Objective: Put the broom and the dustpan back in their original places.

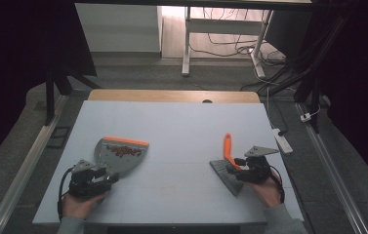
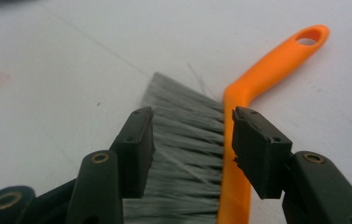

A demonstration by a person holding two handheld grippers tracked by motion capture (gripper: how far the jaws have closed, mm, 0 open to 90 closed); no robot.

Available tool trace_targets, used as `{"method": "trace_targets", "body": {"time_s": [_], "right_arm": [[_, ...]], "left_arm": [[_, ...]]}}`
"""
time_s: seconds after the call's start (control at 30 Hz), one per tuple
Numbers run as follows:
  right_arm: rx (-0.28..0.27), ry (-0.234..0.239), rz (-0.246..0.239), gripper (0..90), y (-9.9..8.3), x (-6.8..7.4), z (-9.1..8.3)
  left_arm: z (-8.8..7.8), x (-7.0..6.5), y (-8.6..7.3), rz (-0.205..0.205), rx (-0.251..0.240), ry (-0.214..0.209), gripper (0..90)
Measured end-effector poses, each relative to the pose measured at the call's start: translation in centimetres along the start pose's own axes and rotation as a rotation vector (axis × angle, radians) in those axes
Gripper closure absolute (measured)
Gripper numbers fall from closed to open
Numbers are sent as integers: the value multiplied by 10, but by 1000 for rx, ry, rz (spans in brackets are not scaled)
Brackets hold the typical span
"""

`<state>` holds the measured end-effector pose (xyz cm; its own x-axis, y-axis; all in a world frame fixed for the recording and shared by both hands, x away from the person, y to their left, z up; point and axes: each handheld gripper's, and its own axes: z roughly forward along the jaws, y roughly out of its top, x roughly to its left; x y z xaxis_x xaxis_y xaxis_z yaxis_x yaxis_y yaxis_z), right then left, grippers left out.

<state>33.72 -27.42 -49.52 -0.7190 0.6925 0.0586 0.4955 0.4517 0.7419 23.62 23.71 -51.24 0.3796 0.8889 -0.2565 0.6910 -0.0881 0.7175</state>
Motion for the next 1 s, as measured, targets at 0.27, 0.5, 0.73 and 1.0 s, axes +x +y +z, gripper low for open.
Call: {"method": "trace_targets", "body": {"time_s": [0.27, 0.5, 0.73, 1.0], "right_arm": [[-14, 53, -100, 495, -7, 13, -6], [-30, 57, -109, 501, -14, 14, -9], [-48, 57, -119, 501, -12, 14, -11], [-61, 51, -123, 498, -12, 13, -13]], "left_arm": [[0, -2, 3, 98, -7, -69, 383], [4, -3, 4, 132, 24, -105, 385], [5, -3, 4, 129, 29, -109, 384], [5, -2, 4, 124, 35, -107, 380]]}}
